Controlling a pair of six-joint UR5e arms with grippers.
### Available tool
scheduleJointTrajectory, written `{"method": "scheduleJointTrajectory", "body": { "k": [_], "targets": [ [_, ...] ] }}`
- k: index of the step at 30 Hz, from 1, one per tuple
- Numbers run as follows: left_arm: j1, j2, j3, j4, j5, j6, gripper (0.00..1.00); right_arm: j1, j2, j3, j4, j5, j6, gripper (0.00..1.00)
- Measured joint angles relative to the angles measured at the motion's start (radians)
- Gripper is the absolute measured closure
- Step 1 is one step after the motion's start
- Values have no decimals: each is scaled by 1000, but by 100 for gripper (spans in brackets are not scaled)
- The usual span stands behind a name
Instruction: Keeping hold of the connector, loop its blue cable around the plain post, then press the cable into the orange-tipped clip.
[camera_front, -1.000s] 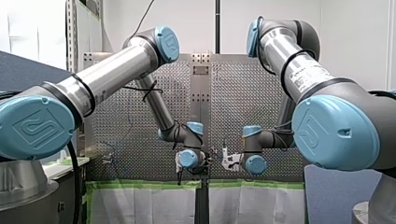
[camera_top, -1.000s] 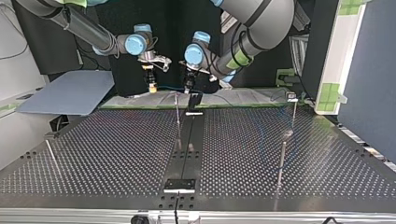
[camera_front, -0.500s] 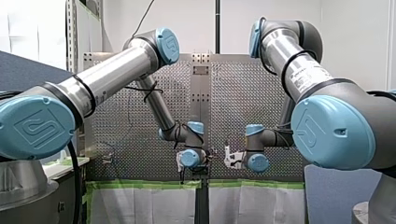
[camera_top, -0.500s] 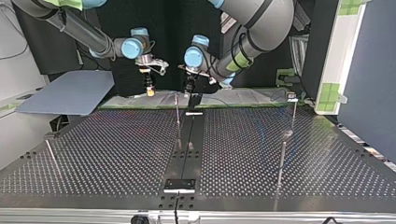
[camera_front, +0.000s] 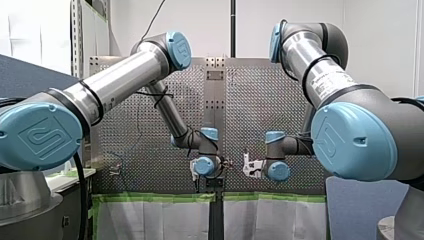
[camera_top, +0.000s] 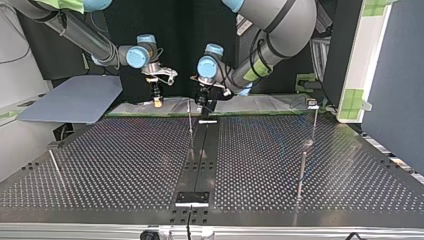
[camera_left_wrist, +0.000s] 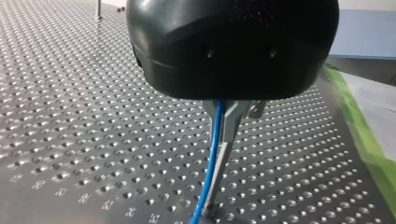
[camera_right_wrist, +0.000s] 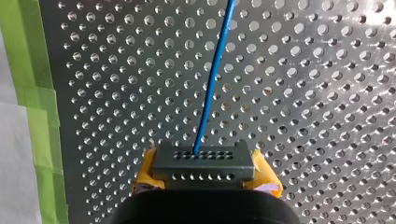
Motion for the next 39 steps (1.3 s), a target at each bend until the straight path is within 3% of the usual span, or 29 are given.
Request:
{"method": "scheduleJointTrajectory", "body": {
  "k": [14,23,31,39],
  "targets": [
    [70,0,21,-28,49,-20,100,-40,1,-59,60,-20,6,100],
    [94,1,47,-51,61,14,100,-70,2,-105,101,-41,7,100],
    [96,1,76,-93,45,66,100,-96,1,-148,143,-57,7,100],
    [108,1,78,-102,42,92,100,-111,1,-162,163,-61,7,100]
  ]
}}
